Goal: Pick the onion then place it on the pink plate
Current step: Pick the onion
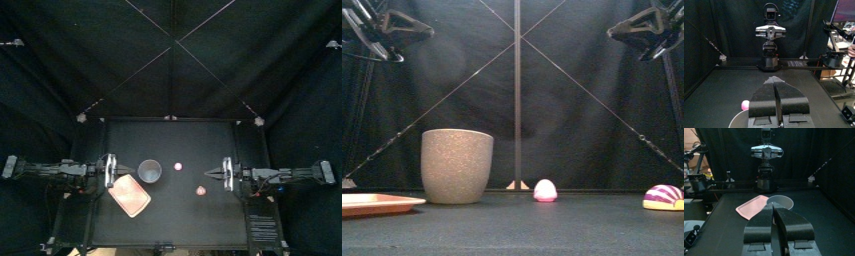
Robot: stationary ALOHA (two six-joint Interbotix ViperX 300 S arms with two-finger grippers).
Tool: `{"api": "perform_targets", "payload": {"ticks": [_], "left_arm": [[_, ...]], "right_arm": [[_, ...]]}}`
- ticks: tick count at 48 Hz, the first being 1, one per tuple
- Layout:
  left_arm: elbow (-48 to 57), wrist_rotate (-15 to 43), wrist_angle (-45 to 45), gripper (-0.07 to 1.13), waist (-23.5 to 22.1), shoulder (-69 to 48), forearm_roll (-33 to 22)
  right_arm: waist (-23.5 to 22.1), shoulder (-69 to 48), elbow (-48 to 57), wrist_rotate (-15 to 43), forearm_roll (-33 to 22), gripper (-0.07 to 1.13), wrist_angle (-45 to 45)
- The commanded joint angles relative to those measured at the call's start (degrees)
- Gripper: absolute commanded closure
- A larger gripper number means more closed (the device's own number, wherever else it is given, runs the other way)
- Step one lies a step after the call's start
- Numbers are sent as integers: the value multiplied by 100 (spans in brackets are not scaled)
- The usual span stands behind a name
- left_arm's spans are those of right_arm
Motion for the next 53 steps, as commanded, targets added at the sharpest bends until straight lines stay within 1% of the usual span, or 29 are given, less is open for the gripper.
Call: {"api": "perform_targets", "payload": {"ticks": [1, 8, 12, 16, 24, 25, 27, 30, 37, 42, 46, 53], "left_arm": [[-220, 9, 220, 95, 26, 26, 18], [-290, 44, 404, 94, 97, 9, 53], [-290, 53, 422, 94, 185, 9, 167], [-264, 35, 431, 94, 308, 9, 316], [-229, 35, 431, 94, 483, 9, 343], [-220, 35, 431, 94, 501, 9, 343], [-220, 35, 431, 94, 519, 9, 343], [-220, 35, 422, 94, 545, 9, 343], [-202, 26, 457, 94, 554, 9, 334], [-185, 26, 448, 94, 554, 9, 325], [-167, 26, 448, 94, 554, 9, 325], [-167, 26, 457, 94, 554, 9, 325]], "right_arm": [[-18, 141, 53, 9, 26, 90, 35], [-193, 404, 105, 53, 62, 87, 369], [-220, 606, 62, 176, 176, 78, 554], [-211, 800, 26, 316, 360, 61, 598], [-220, 1107, -62, 510, 668, 14, 589], [-211, 1151, -70, 519, 694, 6, 589], [-220, 1222, -79, 536, 721, -1, 589], [-220, 1336, -105, 527, 703, -2, 633], [-176, 1600, -105, 492, 536, 3, 1020], [-9, 1872, -141, 536, 413, 3, 1688], [141, 2048, -220, 545, 422, 3, 2250], [264, 2417, -431, 545, 422, 3, 3094]]}}
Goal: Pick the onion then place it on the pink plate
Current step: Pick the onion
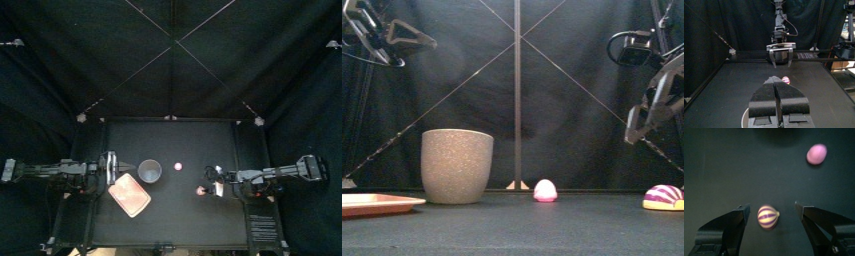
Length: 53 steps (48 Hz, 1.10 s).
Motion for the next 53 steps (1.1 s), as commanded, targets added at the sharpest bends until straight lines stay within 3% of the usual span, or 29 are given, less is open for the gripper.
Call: {"api": "perform_targets", "payload": {"ticks": [1, 27, 40, 46, 53], "left_arm": [[-79, -9, -26, 94, 9, 18, -9], [53, -26, -18, 94, 26, 18, -9], [62, -26, -18, 94, 44, 9, -9], [70, -26, -18, 94, 35, 9, -9], [79, -26, -26, 94, 35, 18, -9]], "right_arm": [[79, 237, -281, 0, 9, 3, 536], [422, 2206, -932, -9, -18, 3, 949], [431, 2646, -1151, -18, -132, 6, 1151], [431, 2663, -1151, -9, -123, 12, 1160], [431, 2654, -1143, -9, -123, 29, 1178]]}}
